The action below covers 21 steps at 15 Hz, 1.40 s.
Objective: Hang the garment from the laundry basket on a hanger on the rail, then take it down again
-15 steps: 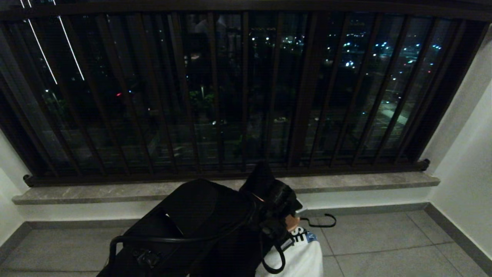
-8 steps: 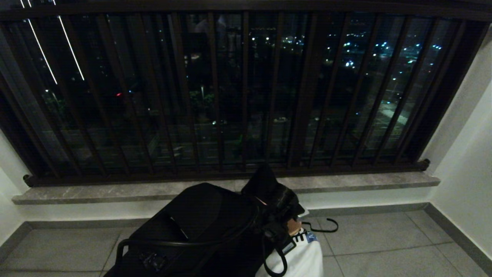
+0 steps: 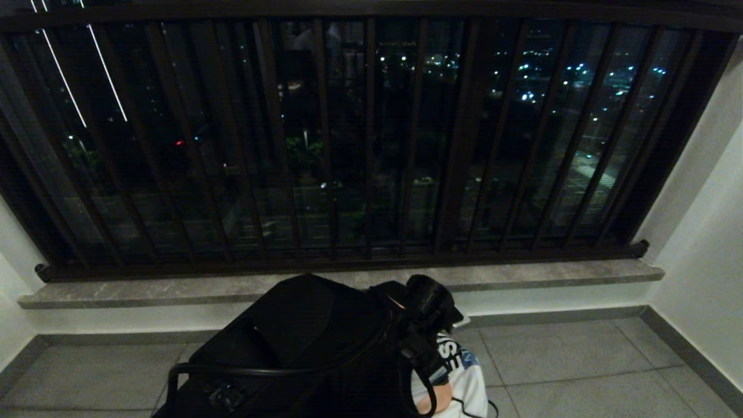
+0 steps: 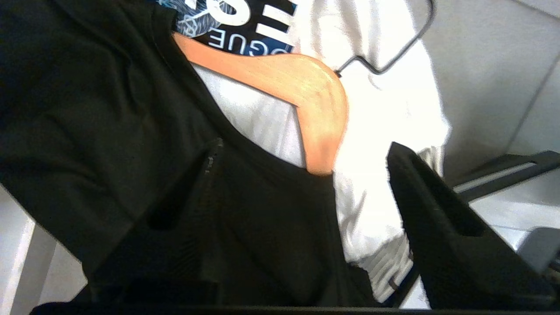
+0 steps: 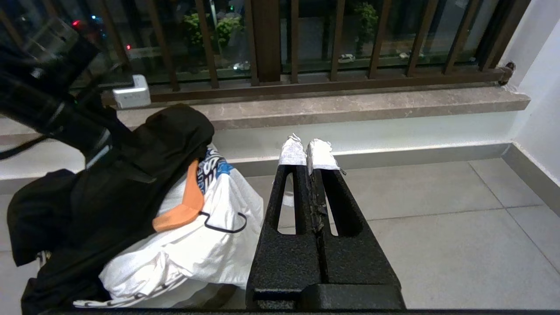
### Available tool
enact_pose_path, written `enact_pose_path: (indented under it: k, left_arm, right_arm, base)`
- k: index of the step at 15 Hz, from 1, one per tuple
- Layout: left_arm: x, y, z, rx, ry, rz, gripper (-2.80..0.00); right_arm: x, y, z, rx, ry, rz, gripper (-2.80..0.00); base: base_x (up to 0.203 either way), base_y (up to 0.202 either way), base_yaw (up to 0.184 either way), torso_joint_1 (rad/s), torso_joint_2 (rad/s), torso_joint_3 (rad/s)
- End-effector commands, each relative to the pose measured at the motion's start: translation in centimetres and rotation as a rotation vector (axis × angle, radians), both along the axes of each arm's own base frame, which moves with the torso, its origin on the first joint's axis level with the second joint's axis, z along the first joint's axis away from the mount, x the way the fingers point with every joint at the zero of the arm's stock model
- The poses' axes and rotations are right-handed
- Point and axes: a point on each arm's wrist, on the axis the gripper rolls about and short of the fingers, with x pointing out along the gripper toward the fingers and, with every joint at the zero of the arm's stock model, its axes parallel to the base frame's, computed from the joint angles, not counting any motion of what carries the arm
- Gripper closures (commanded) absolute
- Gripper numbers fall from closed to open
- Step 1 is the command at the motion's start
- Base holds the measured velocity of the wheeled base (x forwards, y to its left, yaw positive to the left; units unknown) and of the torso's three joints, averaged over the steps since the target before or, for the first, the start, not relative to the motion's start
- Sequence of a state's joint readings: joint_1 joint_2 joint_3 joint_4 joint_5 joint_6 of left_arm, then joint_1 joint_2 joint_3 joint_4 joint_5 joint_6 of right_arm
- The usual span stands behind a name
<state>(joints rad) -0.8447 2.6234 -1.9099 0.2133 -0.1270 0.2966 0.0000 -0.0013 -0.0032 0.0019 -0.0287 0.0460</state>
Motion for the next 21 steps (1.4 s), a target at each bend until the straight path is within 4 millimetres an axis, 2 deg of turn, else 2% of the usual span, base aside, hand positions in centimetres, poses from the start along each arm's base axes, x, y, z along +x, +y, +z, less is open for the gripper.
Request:
enact_pose_path:
  k: [1,5,8,9,10,15,18,21]
  left_arm:
    - [-0.4,0.5,2.4,-0.023,-0.017,0.002,-2.8]
    - [-1.9,1.9,5.6,-0.043,-0.01,0.017,-2.8]
    - [-3.7,3.2,7.0,-0.03,0.009,0.011,-2.8]
    - [-4.3,3.9,7.6,-0.027,0.015,0.013,-0.53]
    - [-4.9,4.5,8.1,-0.025,0.022,0.017,0.0]
    - [-7.8,8.6,10.9,-0.025,0.061,0.076,0.0]
    - [-8.8,13.2,12.8,-0.041,0.045,0.147,0.0]
    - [-9.3,19.6,14.2,-0.062,-0.02,0.295,0.0]
  right_arm:
    - [0.0,0.0,0.0,0.0,0.001,0.0,0.0]
    - [0.0,0.0,0.0,0.0,0.003,0.0,0.0]
    - [0.0,0.0,0.0,0.0,0.001,0.0,0.0]
    - [0.0,0.0,0.0,0.0,0.001,0.0,0.0]
    - [0.0,0.0,0.0,0.0,0.001,0.0,0.0]
    - [0.0,0.0,0.0,0.0,0.001,0.0,0.0]
    - [0.0,0.0,0.0,0.0,0.001,0.0,0.0]
    - [0.0,0.0,0.0,0.0,0.001,0.0,0.0]
  base:
    - [0.0,0.0,0.0,0.0,0.0,0.0]
    - [0.0,0.0,0.0,0.0,0.0,0.0]
    - [0.0,0.0,0.0,0.0,0.0,0.0]
    - [0.0,0.0,0.0,0.0,0.0,0.0]
    - [0.0,0.0,0.0,0.0,0.0,0.0]
    - [0.0,0.0,0.0,0.0,0.0,0.0]
    - [0.0,0.0,0.0,0.0,0.0,0.0]
    - [0.0,0.0,0.0,0.0,0.0,0.0]
